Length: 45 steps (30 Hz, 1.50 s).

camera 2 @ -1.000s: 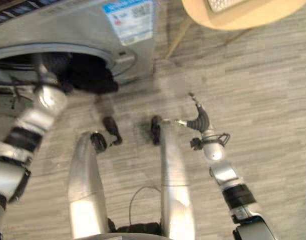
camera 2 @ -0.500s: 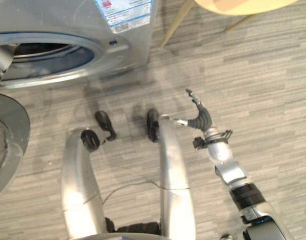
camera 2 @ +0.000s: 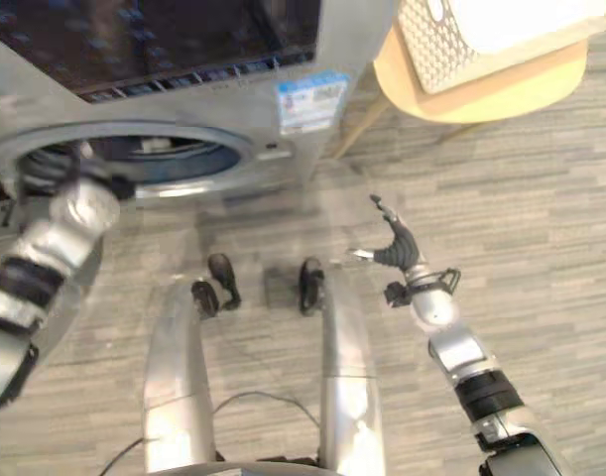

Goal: Grab the laundry basket,head to the washer,open it,put in the laundry and shut it.

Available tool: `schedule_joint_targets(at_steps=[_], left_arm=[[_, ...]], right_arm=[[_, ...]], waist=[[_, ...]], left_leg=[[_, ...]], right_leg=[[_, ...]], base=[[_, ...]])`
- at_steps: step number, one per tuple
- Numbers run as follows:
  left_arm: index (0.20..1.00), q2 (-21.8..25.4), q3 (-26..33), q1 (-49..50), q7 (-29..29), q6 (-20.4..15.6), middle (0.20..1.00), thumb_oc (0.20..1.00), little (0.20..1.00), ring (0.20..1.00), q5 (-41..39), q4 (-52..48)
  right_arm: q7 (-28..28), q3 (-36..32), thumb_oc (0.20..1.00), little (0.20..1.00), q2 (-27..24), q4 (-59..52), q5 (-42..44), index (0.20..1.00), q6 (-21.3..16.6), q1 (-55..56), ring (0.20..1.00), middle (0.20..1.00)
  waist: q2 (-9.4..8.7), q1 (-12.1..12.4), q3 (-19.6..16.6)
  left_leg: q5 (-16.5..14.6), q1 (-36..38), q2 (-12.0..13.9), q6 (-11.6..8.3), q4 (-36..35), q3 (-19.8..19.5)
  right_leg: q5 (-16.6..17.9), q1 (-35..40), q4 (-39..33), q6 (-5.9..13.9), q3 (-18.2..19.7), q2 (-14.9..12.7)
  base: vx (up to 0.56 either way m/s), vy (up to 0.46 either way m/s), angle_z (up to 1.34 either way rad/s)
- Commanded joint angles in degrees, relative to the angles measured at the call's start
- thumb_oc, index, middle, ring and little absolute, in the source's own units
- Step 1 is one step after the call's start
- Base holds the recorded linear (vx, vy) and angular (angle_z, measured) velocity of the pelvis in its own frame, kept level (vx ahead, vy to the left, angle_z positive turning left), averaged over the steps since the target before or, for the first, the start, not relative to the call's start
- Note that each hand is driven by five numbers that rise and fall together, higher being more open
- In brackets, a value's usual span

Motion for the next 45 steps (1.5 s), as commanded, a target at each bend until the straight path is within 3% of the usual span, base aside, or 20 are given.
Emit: schedule_joint_targets(at_steps=[1,4,5,8,15,19,21,22,23,24,25,26,27,28,30,31,33,35,38,45], left_arm=[[1.000,-3.27,3.72,4.62,-0.75,-3.93,1.000,1.000,1.000,1.000,-1.91,-1.37],[1.000,-10.83,8.54,20.01,-5.85,-6.50,1.000,1.000,1.000,1.000,-9.97,-4.81],[1.000,-10.81,8.65,20.28,-5.94,-6.49,1.000,1.000,1.000,1.000,-10.03,-4.96],[1.000,-15.23,11.53,32.56,-11.63,-7.73,1.000,1.000,1.000,1.000,-18.55,-5.95],[1.000,-20.26,13.59,43.21,-15.93,-5.90,1.000,1.000,1.000,1.000,-19.96,-0.49],[1.000,-22.11,15.59,45.29,-15.25,-5.55,1.000,1.000,1.000,1.000,-21.01,1.92],[1.000,-20.17,14.47,44.50,-15.04,-5.22,1.000,1.000,1.000,1.000,-17.90,1.81],[1.000,-19.63,14.73,44.20,-14.86,-4.82,1.000,1.000,1.000,1.000,-17.57,2.11],[1.000,-19.72,14.82,44.20,-14.75,-4.89,1.000,1.000,1.000,1.000,-17.87,2.34],[1.000,-19.86,15.17,44.50,-14.14,-4.81,1.000,1.000,1.000,1.000,-18.03,1.46],[1.000,-19.88,15.17,44.48,-14.14,-4.81,1.000,1.000,1.000,1.000,-18.02,1.47],[1.000,-20.66,15.35,44.68,-14.11,-4.95,1.000,1.000,1.000,1.000,-18.21,2.15],[1.000,-20.68,15.34,44.68,-14.11,-4.95,1.000,1.000,1.000,1.000,-18.20,2.16],[1.000,-21.25,14.90,44.29,-15.04,-4.64,1.000,1.000,1.000,1.000,-17.96,2.97],[1.000,-21.22,14.37,44.69,-15.68,-4.76,1.000,1.000,1.000,1.000,-17.59,2.15],[1.000,-21.23,14.37,44.68,-15.68,-4.76,1.000,1.000,1.000,1.000,-17.59,2.14],[1.000,-21.10,13.53,44.26,-16.35,-4.88,1.000,1.000,1.000,1.000,-17.23,2.22],[1.000,-21.52,12.61,43.69,-16.24,-4.70,1.000,1.000,1.000,1.000,-17.16,2.29],[1.000,-21.46,11.67,43.28,-16.27,-4.46,1.000,1.000,1.000,1.000,-15.70,1.73],[1.000,-18.58,10.44,39.71,-15.49,-5.80,1.000,1.000,1.000,1.000,-11.10,-2.90]], right_arm=[[-0.86,0.50,1.000,1.000,1.61,-0.88,-2.32,1.000,-0.42,3.01,1.000,1.000],[0.46,-0.85,1.000,1.000,3.35,3.75,-1.88,1.000,0.78,7.04,1.000,1.000],[0.46,-0.75,1.000,1.000,3.30,3.74,-1.87,1.000,0.75,7.15,1.000,1.000],[2.58,-2.12,1.000,1.000,5.35,10.98,-1.25,1.000,1.53,11.30,1.000,1.000],[4.86,-3.11,1.000,1.000,9.69,24.74,-2.58,1.000,2.95,15.13,1.000,1.000],[4.36,-2.24,1.000,1.000,11.46,28.09,-4.63,1.000,3.74,14.51,1.000,1.000],[4.62,-1.11,1.000,1.000,12.39,29.70,-4.41,1.000,4.24,13.95,1.000,1.000],[5.07,-0.58,1.000,1.000,13.24,30.31,-3.44,1.000,4.13,14.86,1.000,1.000],[5.04,-0.68,1.000,1.000,13.65,30.43,-3.02,1.000,3.97,15.21,1.000,1.000],[4.72,-0.23,1.000,1.000,14.32,31.18,-1.66,1.000,4.07,15.41,1.000,1.000],[4.72,-0.24,1.000,1.000,14.30,31.19,-1.66,1.000,4.06,15.40,1.000,1.000],[4.34,-0.33,1.000,1.000,13.95,32.24,-0.57,1.000,3.88,14.71,1.000,1.000],[4.34,-0.33,1.000,1.000,13.93,32.26,-0.56,1.000,3.86,14.70,1.000,1.000],[3.91,-1.55,1.000,1.000,12.39,32.14,0.39,1.000,3.44,14.42,1.000,1.000],[4.11,-2.13,1.000,1.000,12.20,31.46,0.64,1.000,3.49,15.15,1.000,1.000],[4.11,-2.14,1.000,1.000,12.19,31.45,0.64,1.000,3.50,15.15,1.000,1.000],[4.63,-2.35,1.000,1.000,11.80,30.39,1.18,1.000,2.74,15.59,1.000,1.000],[4.81,-2.25,1.000,1.000,12.04,31.53,1.04,1.000,3.33,15.24,1.000,1.000],[5.08,-2.82,1.000,1.000,12.31,31.71,0.68,1.000,3.34,15.27,1.000,1.000],[5.07,-2.37,1.000,1.000,13.18,31.07,-0.36,1.000,3.59,15.01,1.000,1.000]], waist=[[0.81,0.16,-4.19],[0.35,1.72,-5.58],[0.34,1.62,-5.33],[-0.03,2.54,-6.37],[-0.96,2.66,-9.54],[-1.23,3.43,-10.20],[-1.14,5.09,-9.25],[-2.45,6.70,-11.33],[-3.49,7.55,-12.09],[-5.30,10.31,-12.07],[-5.14,10.38,-12.20],[-3.99,11.49,-12.37],[-3.93,11.48,-12.43],[-2.65,10.77,-9.17],[-3.53,9.18,-9.00],[-3.45,9.14,-9.08],[-4.77,7.52,-9.33],[-3.98,6.00,-10.49],[-3.03,4.94,-12.77],[-2.93,3.75,-15.22]], left_leg=[[-2.43,9.77,1.08,-1.83,-6.55,-1.37],[1.97,23.29,-1.51,-2.60,-20.80,0.02],[2.24,24.04,-1.58,-2.60,-21.41,0.07],[8.02,39.82,-4.56,-2.35,-37.75,1.39],[10.20,60.38,-8.09,-1.38,-53.64,3.14],[12.05,64.93,-9.17,-0.91,-60.10,5.20],[15.11,63.87,-7.16,-0.42,-60.91,6.06],[17.01,61.53,-6.99,-0.35,-60.93,6.19],[17.72,60.11,-7.35,-0.35,-60.68,6.46],[21.47,54.95,-7.62,-1.36,-59.55,6.24],[21.53,54.74,-7.40,-1.41,-59.51,6.23],[25.35,51.26,-6.80,-3.39,-61.45,6.27],[25.45,51.26,-6.76,-3.42,-61.58,6.24],[24.35,49.26,-7.29,-6.01,-58.12,1.15],[19.46,50.32,-7.29,-4.39,-52.28,0.55],[19.47,50.13,-7.24,-4.39,-52.18,0.47],[12.85,52.33,-7.78,-3.91,-46.92,-0.91],[10.35,57.86,-6.93,-3.88,-48.60,-2.47],[11.36,61.48,-7.48,-3.49,-56.21,-3.17],[12.06,66.22,-9.08,-2.45,-62.58,-1.83]], right_leg=[[2.78,8.05,-12.92,4.95,1.22,-0.84],[7.52,21.14,-25.22,6.50,-0.33,-1.04],[7.75,21.85,-25.71,6.53,-0.38,-1.04],[14.14,37.71,-41.19,8.29,-2.61,-1.05],[19.82,57.31,-57.24,11.68,-2.54,-1.37],[25.22,58.06,-60.42,14.65,-2.45,-2.22],[19.33,58.05,-51.03,14.30,-3.96,0.29],[14.30,64.12,-44.06,13.43,-2.07,6.51],[14.36,66.42,-43.54,13.50,-0.45,8.49],[7.71,70.48,-52.20,7.96,2.67,11.08],[7.95,70.35,-52.38,7.89,2.72,11.30],[7.03,70.45,-59.12,5.91,4.19,13.87],[7.19,70.51,-59.37,5.88,4.19,13.94],[10.99,68.59,-63.58,5.78,2.33,12.96],[13.70,67.39,-65.39,6.66,0.35,10.09],[13.80,67.29,-65.45,6.65,0.30,10.17],[16.18,66.28,-67.20,7.27,-0.76,7.35],[16.88,65.84,-68.42,7.81,-1.64,6.38],[17.07,65.34,-67.28,8.38,-2.27,5.88],[18.06,65.00,-66.03,10.49,-1.46,4.09]], base=[[-0.04,0.085,0.24],[0.03,0.107,0.27],[0.05,0.093,0.24],[0.15,0.156,0.22],[0.15,0.151,0.02],[-0.03,0.253,-0.35],[-0.47,0.191,-0.70],[-0.47,0.018,-0.42],[-0.66,-0.127,0.74],[-0.45,-0.117,1.01],[-0.61,-0.064,0.90],[-0.27,0.016,-0.07],[-0.81,0.124,-0.60],[-0.65,0.142,-0.58],[-0.50,0.147,0.54],[-0.20,0.102,1.02],[-0.19,0.141,0.30],[-0.08,0.249,0.33],[0.07,0.209,0.19],[0.04,0.159,0.15]])
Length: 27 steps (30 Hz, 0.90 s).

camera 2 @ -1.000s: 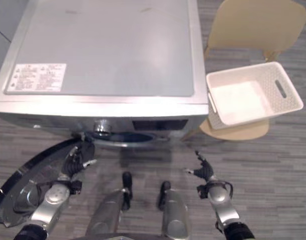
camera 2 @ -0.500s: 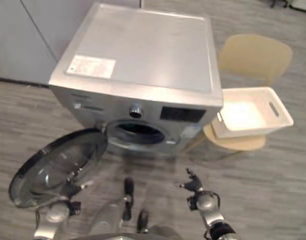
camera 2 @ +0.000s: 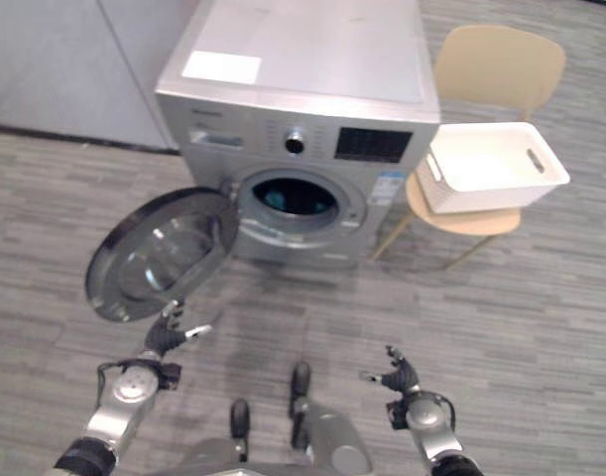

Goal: Grab the laundry basket,head to the washer,open it,put in the laundry and shut it.

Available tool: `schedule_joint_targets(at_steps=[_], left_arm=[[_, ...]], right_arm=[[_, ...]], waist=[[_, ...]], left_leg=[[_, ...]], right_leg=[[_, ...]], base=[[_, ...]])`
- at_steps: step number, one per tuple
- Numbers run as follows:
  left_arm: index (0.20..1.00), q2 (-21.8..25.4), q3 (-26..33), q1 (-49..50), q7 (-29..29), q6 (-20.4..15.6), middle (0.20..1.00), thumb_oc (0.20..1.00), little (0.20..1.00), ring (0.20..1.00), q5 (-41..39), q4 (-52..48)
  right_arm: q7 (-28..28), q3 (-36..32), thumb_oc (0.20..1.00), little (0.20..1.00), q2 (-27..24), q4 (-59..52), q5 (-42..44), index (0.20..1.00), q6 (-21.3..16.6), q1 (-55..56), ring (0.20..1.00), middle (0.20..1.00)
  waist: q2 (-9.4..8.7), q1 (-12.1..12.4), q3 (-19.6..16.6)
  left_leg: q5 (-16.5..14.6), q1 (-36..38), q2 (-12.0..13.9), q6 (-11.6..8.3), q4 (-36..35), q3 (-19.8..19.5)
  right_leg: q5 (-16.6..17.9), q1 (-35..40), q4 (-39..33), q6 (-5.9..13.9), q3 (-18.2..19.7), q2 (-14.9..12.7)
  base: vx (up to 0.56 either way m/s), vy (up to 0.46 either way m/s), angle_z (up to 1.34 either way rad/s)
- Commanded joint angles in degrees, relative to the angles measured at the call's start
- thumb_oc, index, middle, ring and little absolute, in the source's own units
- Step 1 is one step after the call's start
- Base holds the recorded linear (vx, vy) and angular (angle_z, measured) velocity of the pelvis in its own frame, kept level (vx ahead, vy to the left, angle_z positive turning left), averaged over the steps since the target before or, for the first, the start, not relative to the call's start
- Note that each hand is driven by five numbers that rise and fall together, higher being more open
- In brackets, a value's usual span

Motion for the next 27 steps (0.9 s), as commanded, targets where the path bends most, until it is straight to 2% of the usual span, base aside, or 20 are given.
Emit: schedule_joint_targets(at_steps=[1,4,6,7,8,9,11,12,14,15,17,18,20,27], left_arm=[[1.000,3.47,2.30,-1.47,1.39,-3.36,1.000,1.000,1.000,1.000,5.05,-1.98],[1.000,7.12,2.55,-5.65,4.20,-4.00,1.000,1.000,1.000,1.000,10.37,-4.72],[1.000,9.15,3.34,-8.59,6.56,-3.94,1.000,1.000,1.000,1.000,12.26,-4.01],[1.000,11.94,4.15,-13.02,9.32,-3.77,1.000,1.000,1.000,1.000,13.97,-1.89],[1.000,11.94,4.11,-13.08,9.35,-3.79,1.000,1.000,1.000,1.000,13.97,-1.83],[1.000,14.88,4.28,-17.40,11.90,-3.31,1.000,1.000,1.000,1.000,15.74,1.46],[1.000,16.66,3.94,-19.62,12.72,-2.98,1.000,1.000,1.000,1.000,16.60,3.19],[1.000,20.10,3.97,-23.09,13.72,-2.15,1.000,1.000,1.000,1.000,17.63,6.80],[1.000,21.73,3.58,-24.88,13.97,-1.51,1.000,1.000,1.000,1.000,18.30,8.85],[1.000,24.29,2.20,-28.96,14.21,-0.42,1.000,1.000,1.000,1.000,19.02,15.61],[1.000,24.29,2.05,-29.16,14.24,-0.48,1.000,1.000,1.000,1.000,18.99,15.77],[1.000,26.81,0.74,-33.87,13.42,0.67,1.000,1.000,1.000,1.000,18.45,25.79],[1.000,28.25,0.03,-35.65,12.21,1.09,1.000,1.000,1.000,1.000,18.35,30.51],[1.000,28.57,0.25,-37.36,9.60,1.98,1.000,1.000,1.000,1.000,18.52,42.02]], right_arm=[[0.07,0.64,1.000,1.000,-0.03,-3.16,-0.44,1.000,-1.29,2.32,1.000,1.000],[0.49,1.01,1.000,1.000,-0.19,-4.06,-0.95,1.000,-1.72,3.20,1.000,1.000],[0.74,1.36,1.000,1.000,-0.32,-4.99,-1.36,1.000,-1.93,4.01,1.000,1.000],[0.96,1.72,1.000,1.000,-0.78,-5.02,-1.76,1.000,-2.12,4.72,1.000,1.000],[0.96,1.70,1.000,1.000,-0.76,-5.03,-1.76,1.000,-2.11,4.71,1.000,1.000],[1.14,1.93,1.000,1.000,-1.48,-5.57,-1.83,1.000,-2.33,5.31,1.000,1.000],[1.42,2.06,1.000,1.000,-2.02,-5.72,-1.92,1.000,-2.40,5.59,1.000,1.000],[1.79,2.26,1.000,1.000,-2.88,-6.37,-2.05,1.000,-2.37,6.06,1.000,1.000],[2.03,2.27,1.000,1.000,-3.17,-6.51,-1.93,1.000,-2.26,6.24,1.000,1.000],[2.28,2.76,1.000,1.000,-4.14,-7.04,-1.82,1.000,-2.23,6.04,1.000,1.000],[2.29,2.69,1.000,1.000,-4.09,-7.04,-1.82,1.000,-2.22,6.03,1.000,1.000],[2.70,3.52,1.000,1.000,-5.10,-7.18,-1.60,1.000,-2.11,5.48,1.000,1.000],[3.05,3.82,1.000,1.000,-5.55,-7.30,-1.52,1.000,-1.93,5.35,1.000,1.000],[3.72,4.78,1.000,1.000,-6.04,-7.64,-0.76,1.000,-2.09,5.14,1.000,1.000]], waist=[[-3.99,-1.12,-5.00],[-3.94,-1.90,-5.77],[-3.89,-2.24,-5.85],[-3.77,-2.96,-6.15],[-3.79,-2.91,-6.10],[-3.71,-3.57,-6.19],[-3.74,-3.84,-6.14],[-3.78,-4.35,-6.03],[-3.80,-4.59,-5.86],[-3.92,-5.19,-5.44],[-3.95,-5.09,-5.43],[-4.63,-5.69,-4.67],[-5.18,-5.80,-4.17],[-7.05,-5.93,-2.76]], left_leg=[[-0.83,-2.53,-4.32,-3.65,1.66,-1.01],[-1.01,-0.98,-4.66,-3.31,0.47,0.18],[-1.17,-0.29,-4.78,-3.08,0.24,0.76],[-1.29,0.25,-4.97,-2.99,-0.20,1.53],[-1.29,0.28,-4.97,-2.99,-0.20,1.56],[-1.37,0.38,-5.04,-2.83,-0.37,2.08],[-1.40,0.43,-5.04,-2.74,-0.37,2.40],[-1.47,0.24,-5.01,-2.63,-0.37,3.05],[-1.40,0.02,-4.95,-2.56,-0.37,3.38],[-1.15,-0.53,-4.84,-2.41,-0.37,3.80],[-1.15,-0.56,-4.84,-2.41,-0.37,3.84],[-0.77,-2.06,-4.49,-2.27,-0.37,4.79],[-0.47,-3.31,-4.21,-2.20,-0.35,5.27],[0.68,-7.49,-3.44,-2.49,-0.37,5.55]], right_leg=[[-1.74,13.91,-15.53,6.46,3.53,-5.12],[-1.38,13.86,-15.16,7.21,4.63,-5.42],[-1.30,13.76,-14.74,7.51,5.35,-5.52],[-1.02,13.60,-14.49,7.92,5.84,-5.68],[-1.03,13.61,-14.48,7.93,5.87,-5.69],[-0.71,13.31,-14.23,8.29,6.26,-5.83],[-0.52,13.05,-14.11,8.49,6.50,-5.93],[-0.16,12.46,-14.00,8.83,6.77,-6.04],[0.07,12.02,-13.92,9.02,7.00,-6.07],[0.62,11.07,-13.88,9.37,7.52,-6.07],[0.62,11.01,-13.86,9.37,7.56,-6.06],[1.67,9.28,-14.09,9.91,8.37,-6.02],[2.31,8.08,-14.39,10.15,8.58,-6.09],[3.95,5.14,-15.54,10.34,8.01,-6.33]], base=[[0.04,0.141,0.10],[0.03,0.083,-0.13],[0.03,0.084,-0.45],[0.02,0.069,-0.27],[0.03,0.084,-0.26],[0.01,0.037,-0.37],[0.02,0.054,-0.32],[0.03,0.081,-0.23],[0.01,0.069,-0.32],[-0.01,0.047,-0.25],[-0.02,0.053,-0.10],[-0.03,0.079,-0.17],[-0.02,0.071,-0.30],[-0.02,0.032,-0.17]])
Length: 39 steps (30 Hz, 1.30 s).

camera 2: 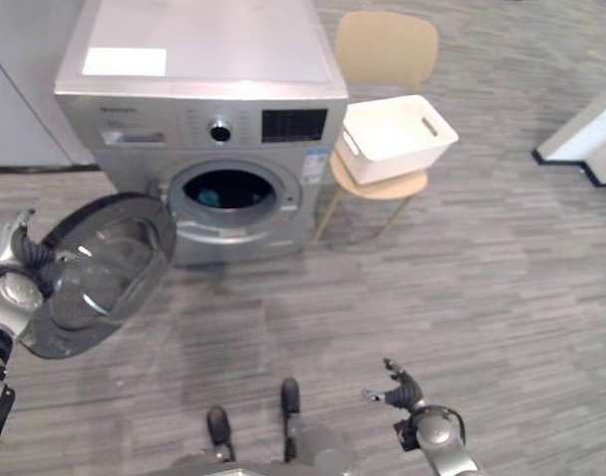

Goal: Grab the laundry basket,head to the washer,open it,put in the laundry and shut it.

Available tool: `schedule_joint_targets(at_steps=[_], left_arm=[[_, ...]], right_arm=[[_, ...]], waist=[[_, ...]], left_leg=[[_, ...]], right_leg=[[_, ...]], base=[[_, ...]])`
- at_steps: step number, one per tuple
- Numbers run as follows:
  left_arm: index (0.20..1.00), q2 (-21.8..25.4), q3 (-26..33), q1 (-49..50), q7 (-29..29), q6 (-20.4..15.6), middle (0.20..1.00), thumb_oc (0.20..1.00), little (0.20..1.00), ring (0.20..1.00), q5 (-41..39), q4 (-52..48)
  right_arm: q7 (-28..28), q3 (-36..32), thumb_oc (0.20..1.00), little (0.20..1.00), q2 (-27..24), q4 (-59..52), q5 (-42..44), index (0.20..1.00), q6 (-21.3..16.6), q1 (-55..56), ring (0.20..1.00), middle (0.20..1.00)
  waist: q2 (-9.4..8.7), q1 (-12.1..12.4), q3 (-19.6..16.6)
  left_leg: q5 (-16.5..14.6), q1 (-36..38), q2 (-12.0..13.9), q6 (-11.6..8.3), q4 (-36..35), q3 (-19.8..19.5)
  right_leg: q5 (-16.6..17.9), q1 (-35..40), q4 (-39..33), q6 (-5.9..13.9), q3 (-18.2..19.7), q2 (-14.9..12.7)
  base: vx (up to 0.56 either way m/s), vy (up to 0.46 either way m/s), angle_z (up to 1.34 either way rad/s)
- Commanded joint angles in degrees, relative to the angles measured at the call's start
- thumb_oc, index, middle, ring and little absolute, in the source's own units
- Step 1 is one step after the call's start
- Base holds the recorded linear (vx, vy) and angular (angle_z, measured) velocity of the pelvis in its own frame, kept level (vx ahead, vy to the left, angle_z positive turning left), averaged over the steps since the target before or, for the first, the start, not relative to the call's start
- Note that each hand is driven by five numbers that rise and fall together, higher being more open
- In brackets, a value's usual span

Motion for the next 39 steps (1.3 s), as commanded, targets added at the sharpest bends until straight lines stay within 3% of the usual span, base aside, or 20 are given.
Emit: schedule_joint_targets(at_steps=[1,6,8,10,11,14,15,20,22,25,26,27,28,31,35,38,39], left_arm=[[1.000,0.17,2.91,-1.32,-0.87,-0.17,1.000,1.000,1.000,1.000,0.77,2.05],[1.000,-4.24,2.37,1.03,-2.14,-1.29,1.000,1.000,1.000,1.000,-1.08,-1.24],[1.000,-9.04,2.70,4.90,-1.98,-2.04,1.000,1.000,1.000,1.000,-2.84,-6.29],[1.000,-16.73,2.58,11.74,-2.02,-2.91,1.000,1.000,1.000,1.000,-5.94,-18.61],[1.000,-16.72,2.60,11.77,-2.03,-2.89,1.000,1.000,1.000,1.000,-5.93,-18.65],[1.000,-24.14,0.06,16.69,-3.74,-3.56,1.000,1.000,1.000,1.000,-8.94,-29.20],[1.000,-27.33,-3.28,17.26,-5.79,-4.03,1.000,1.000,1.000,1.000,-10.12,-35.05],[1.000,-30.40,-10.99,11.92,-8.70,-4.90,1.000,1.000,1.000,1.000,-10.07,-42.46],[1.000,-32.73,-13.27,4.80,-7.07,-4.96,1.000,1.000,1.000,1.000,-10.58,-39.71],[1.000,-31.75,-12.76,-5.13,-2.14,-3.71,1.000,1.000,1.000,1.000,-9.50,-29.33],[1.000,-27.25,-11.68,-13.70,0.36,-2.46,1.000,1.000,1.000,1.000,-8.67,-16.38],[1.000,-24.35,-11.16,-17.89,0.87,-2.03,1.000,1.000,1.000,1.000,-8.61,-10.73],[1.000,-24.36,-11.17,-17.96,0.86,-2.07,1.000,1.000,1.000,1.000,-8.62,-10.67],[1.000,-17.07,-7.74,-24.37,2.25,-1.79,1.000,1.000,1.000,1.000,-10.26,-2.34],[1.000,-16.76,-6.42,-23.14,2.47,-2.22,1.000,1.000,1.000,1.000,-11.30,-3.21],[1.000,-18.77,-5.50,-15.67,2.60,-3.21,1.000,1.000,1.000,1.000,-10.54,-8.97],[1.000,-20.85,-4.26,-7.41,2.05,-3.81,1.000,1.000,1.000,1.000,-10.16,-15.26]], right_arm=[[0.11,1.03,1.000,1.000,-1.31,-1.05,-0.49,1.000,-1.40,-1.40,1.000,1.000],[-0.57,1.72,1.000,1.000,-0.22,-0.88,-0.87,1.000,-1.42,-2.91,1.000,1.000],[-1.19,1.66,1.000,1.000,0.38,-0.83,-1.31,1.000,-1.28,-3.50,1.000,1.000],[-1.94,1.02,1.000,1.000,1.27,-1.66,-2.19,1.000,-1.06,-3.76,1.000,1.000],[-1.94,1.03,1.000,1.000,1.27,-1.67,-2.19,1.000,-1.05,-3.76,1.000,1.000],[-2.33,0.30,1.000,1.000,2.33,-2.49,-2.75,1.000,-0.52,-4.11,1.000,1.000],[-2.39,0.07,1.000,1.000,2.52,-3.18,-2.74,1.000,-0.25,-4.12,1.000,1.000],[-2.31,0.42,1.000,1.000,1.89,-5.32,-2.70,1.000,-0.15,-3.99,1.000,1.000],[-2.32,0.81,1.000,1.000,0.82,-7.12,-3.02,1.000,-0.07,-3.46,1.000,1.000],[-2.56,1.89,1.000,1.000,-1.30,-8.39,-3.35,1.000,0.01,-4.23,1.000,1.000],[-2.61,2.87,1.000,1.000,-2.92,-8.20,-3.06,1.000,-0.23,-5.59,1.000,1.000],[-2.63,3.24,1.000,1.000,-3.89,-8.32,-2.72,1.000,-0.59,-6.22,1.000,1.000],[-2.63,3.23,1.000,1.000,-3.88,-8.31,-2.72,1.000,-0.59,-6.26,1.000,1.000],[-2.74,2.46,1.000,1.000,-5.88,-10.36,-0.49,1.000,-2.18,-6.41,1.000,1.000],[-2.93,1.96,1.000,1.000,-5.66,-9.70,0.05,1.000,-2.43,-5.81,1.000,1.000],[-3.18,1.66,1.000,1.000,-4.76,-7.86,-0.60,1.000,-2.83,-3.89,1.000,1.000],[-3.46,1.07,1.000,1.000,-4.01,-6.99,-1.28,1.000,-2.66,-2.97,1.000,1.000]], waist=[[1.62,1.41,2.48],[1.58,2.10,3.15],[1.79,2.76,3.48],[2.44,3.68,3.97],[2.45,3.66,3.83],[3.35,4.17,4.14],[3.93,4.12,4.43],[5.33,2.80,5.18],[6.40,0.66,5.33],[7.09,-1.80,5.15],[7.04,-3.52,5.34],[6.85,-4.26,5.45],[6.83,-4.22,5.47],[6.34,-5.43,6.37],[6.36,-5.25,6.68],[6.57,-4.15,6.24],[6.82,-3.19,5.58]], left_leg=[[-2.05,-2.01,0.64,-2.51,0.01,-5.46],[-1.71,-3.80,0.86,-2.83,0.01,-5.90],[-1.86,-3.50,0.58,-2.73,0.01,-6.09],[-2.29,-2.47,-0.02,-2.51,0.01,-6.40],[-2.20,-2.66,-0.01,-2.51,0.01,-6.39],[-2.27,-1.79,-0.49,-2.32,0.01,-6.70],[-2.21,-1.27,-0.68,-2.22,0.01,-6.78],[-2.19,-1.14,-0.87,-2.27,0.01,-6.13],[-2.40,-1.44,-0.96,-2.32,0.01,-4.84],[-2.17,-2.99,-0.76,-2.39,0.01,-2.62],[-1.89,-4.15,-0.49,-2.52,0.01,-0.89],[-1.78,-4.88,-0.29,-2.60,0.01,-0.15],[-1.78,-4.88,-0.29,-2.60,0.01,-0.11],[-1.10,-6.68,0.37,-2.98,0.01,1.36],[-0.93,-6.88,0.47,-3.13,0.01,1.15],[-1.02,-5.93,0.65,-3.32,0.01,-0.22],[-1.18,-5.10,0.55,-3.41,0.01,-1.05]], right_leg=[[-10.23,0.43,6.87,4.66,-2.32,-3.18],[-10.37,-0.82,7.21,4.54,-2.98,-3.78],[-10.79,-0.49,7.47,4.21,-3.41,-4.01],[-11.75,0.30,8.05,3.67,-3.74,-4.13],[-11.63,0.15,7.98,3.66,-3.73,-4.11],[-12.48,0.83,8.46,3.14,-3.91,-4.06],[-12.97,1.11,8.88,2.89,-3.92,-4.04],[-13.11,0.80,9.18,2.89,-3.57,-4.34],[-12.72,-0.12,8.78,3.12,-2.52,-4.55],[-11.30,-3.07,7.83,3.42,0.03,-4.34],[-10.19,-5.21,7.36,3.82,2.10,-3.96],[-9.50,-6.19,6.88,3.99,3.13,-3.64],[-9.50,-6.22,6.90,4.00,3.17,-3.63],[-7.92,-7.98,5.36,4.42,4.68,-3.34],[-7.92,-8.20,5.26,4.26,4.49,-3.38],[-8.79,-6.68,5.15,3.68,3.11,-3.43],[-9.45,-5.09,4.97,3.28,2.17,-3.31]], base=[[-0.03,0.019,0.06],[-0.01,-0.002,0.09],[0.01,-0.011,0.13],[0.01,-0.007,0.13],[0.01,-0.003,0.06],[0.02,-0.028,0.14],[0.02,-0.057,0.14],[0.00,-0.030,0.02],[0.00,0.029,-0.17],[0.00,0.074,-0.42],[0.02,0.083,-0.92],[0.01,0.057,-1.09],[0.00,0.020,-0.94],[0.00,-0.013,-0.87],[0.00,-0.046,-0.33],[0.01,-0.086,0.17],[0.02,-0.077,0.40]])
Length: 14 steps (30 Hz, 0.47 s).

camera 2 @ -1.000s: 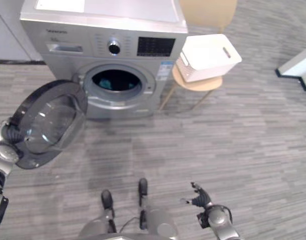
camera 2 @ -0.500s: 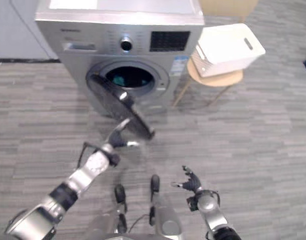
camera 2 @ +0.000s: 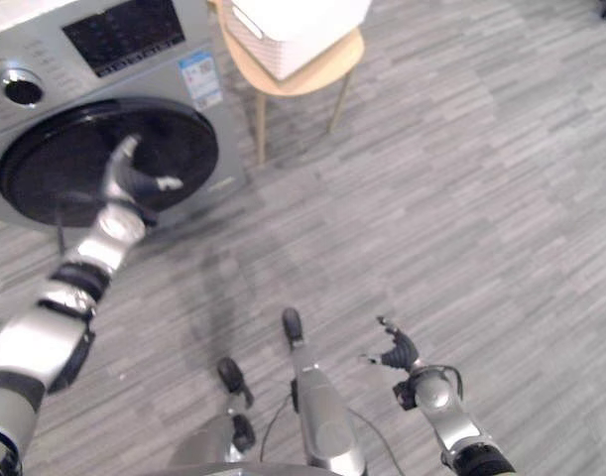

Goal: Grab the laundry basket,head to the washer,open it,put in the laundry and shut it.

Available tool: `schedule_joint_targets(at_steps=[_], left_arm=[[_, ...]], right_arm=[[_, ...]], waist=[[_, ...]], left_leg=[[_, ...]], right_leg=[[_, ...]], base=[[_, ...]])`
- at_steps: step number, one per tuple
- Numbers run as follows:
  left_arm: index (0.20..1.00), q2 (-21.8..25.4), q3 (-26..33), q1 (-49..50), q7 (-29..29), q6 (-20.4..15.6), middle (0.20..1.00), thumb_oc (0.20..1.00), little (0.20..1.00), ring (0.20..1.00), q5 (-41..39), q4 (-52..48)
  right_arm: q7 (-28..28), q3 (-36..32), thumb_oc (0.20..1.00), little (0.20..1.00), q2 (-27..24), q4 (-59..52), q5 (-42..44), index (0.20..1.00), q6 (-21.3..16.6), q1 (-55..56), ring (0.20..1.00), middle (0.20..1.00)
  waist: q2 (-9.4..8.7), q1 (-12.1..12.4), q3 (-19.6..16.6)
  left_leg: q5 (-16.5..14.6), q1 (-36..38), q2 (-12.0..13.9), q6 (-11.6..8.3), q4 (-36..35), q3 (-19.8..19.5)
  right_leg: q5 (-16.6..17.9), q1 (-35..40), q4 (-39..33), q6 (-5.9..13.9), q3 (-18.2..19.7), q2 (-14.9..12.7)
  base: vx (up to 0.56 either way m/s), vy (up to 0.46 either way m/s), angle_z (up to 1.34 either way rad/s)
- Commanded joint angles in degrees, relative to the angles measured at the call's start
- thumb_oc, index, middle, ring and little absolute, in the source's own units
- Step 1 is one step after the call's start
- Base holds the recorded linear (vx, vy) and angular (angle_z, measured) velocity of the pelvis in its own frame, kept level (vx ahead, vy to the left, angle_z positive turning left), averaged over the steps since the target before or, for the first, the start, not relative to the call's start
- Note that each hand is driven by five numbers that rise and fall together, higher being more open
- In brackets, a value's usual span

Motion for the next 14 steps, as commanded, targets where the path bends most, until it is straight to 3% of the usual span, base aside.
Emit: schedule_joint_targets(at_steps=[1,6,14], left_arm=[[1.000,-0.24,0.88,6.77,0.77,-2.45,1.000,1.000,1.000,1.000,-0.11,-4.45],[1.000,-6.00,7.56,35.19,-4.14,-3.31,1.000,1.000,1.000,1.000,-4.58,-22.01],[1.000,-8.02,14.05,53.57,-10.32,-2.58,1.000,1.000,1.000,1.000,-7.50,-23.50]], right_arm=[[-1.24,-2.38,1.000,1.000,1.31,1.48,0.25,1.000,-1.90,2.13,1.000,1.000],[-2.02,-5.96,1.000,1.000,3.89,2.17,-1.93,1.000,-0.46,3.09,1.000,1.000],[-1.44,-9.83,1.000,1.000,5.09,1.29,-2.48,1.000,-0.35,3.99,1.000,1.000]], waist=[[0.39,2.68,-2.68],[1.13,6.75,-4.67],[1.44,10.63,-8.22]], left_leg=[[-1.53,-2.20,0.69,-2.10,-0.30,-3.46],[-2.05,1.89,0.20,-1.95,-0.30,-5.88],[-2.16,6.50,0.21,-2.16,-0.30,-8.34]], right_leg=[[-11.39,2.00,5.84,7.13,-0.44,-3.20],[-13.51,8.52,4.83,5.98,-2.77,-2.32],[-15.20,15.52,3.46,5.13,-5.85,-1.89]], base=[[0.03,-0.085,0.34],[0.04,-0.083,0.36],[0.05,-0.067,0.27]])
